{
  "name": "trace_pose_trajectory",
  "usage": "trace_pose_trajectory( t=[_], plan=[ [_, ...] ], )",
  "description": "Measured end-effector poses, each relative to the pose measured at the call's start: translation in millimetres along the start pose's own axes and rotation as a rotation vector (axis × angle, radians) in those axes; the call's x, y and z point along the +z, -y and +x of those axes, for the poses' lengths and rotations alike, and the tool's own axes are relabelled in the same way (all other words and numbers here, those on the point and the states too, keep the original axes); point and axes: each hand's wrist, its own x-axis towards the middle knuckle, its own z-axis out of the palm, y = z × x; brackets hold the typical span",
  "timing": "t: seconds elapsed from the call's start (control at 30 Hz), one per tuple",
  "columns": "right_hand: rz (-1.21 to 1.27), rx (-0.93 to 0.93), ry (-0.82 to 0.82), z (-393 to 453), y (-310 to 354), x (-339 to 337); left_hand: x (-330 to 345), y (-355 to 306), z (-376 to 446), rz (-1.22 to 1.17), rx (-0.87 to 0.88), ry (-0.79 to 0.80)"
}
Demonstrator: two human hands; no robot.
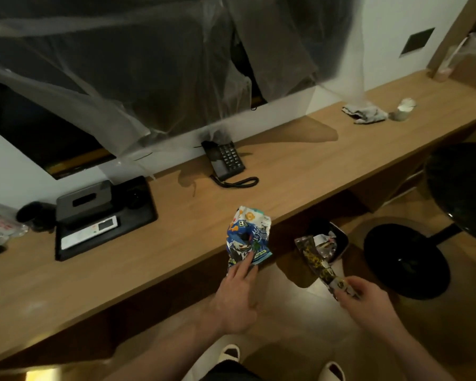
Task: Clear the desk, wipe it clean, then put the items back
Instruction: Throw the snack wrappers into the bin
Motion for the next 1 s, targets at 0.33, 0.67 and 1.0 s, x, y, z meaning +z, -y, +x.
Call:
trace_pose_trajectory(
  t=[0.33, 0.67, 1.0],
  plan=[
    [-0.108, 0.014, 0.072, 92, -82, -121, 57, -133, 49, -0.174, -0.16, -0.078],
    [-0.261, -0.017, 0.215, 200, -98, -161, 72, -189, 125, -0.245, -0.188, 0.054],
    [-0.332, 0.127, 0.324, 283, -110, -199, 85, -199, 235, -0.175, -0.225, 0.251]
  ],
)
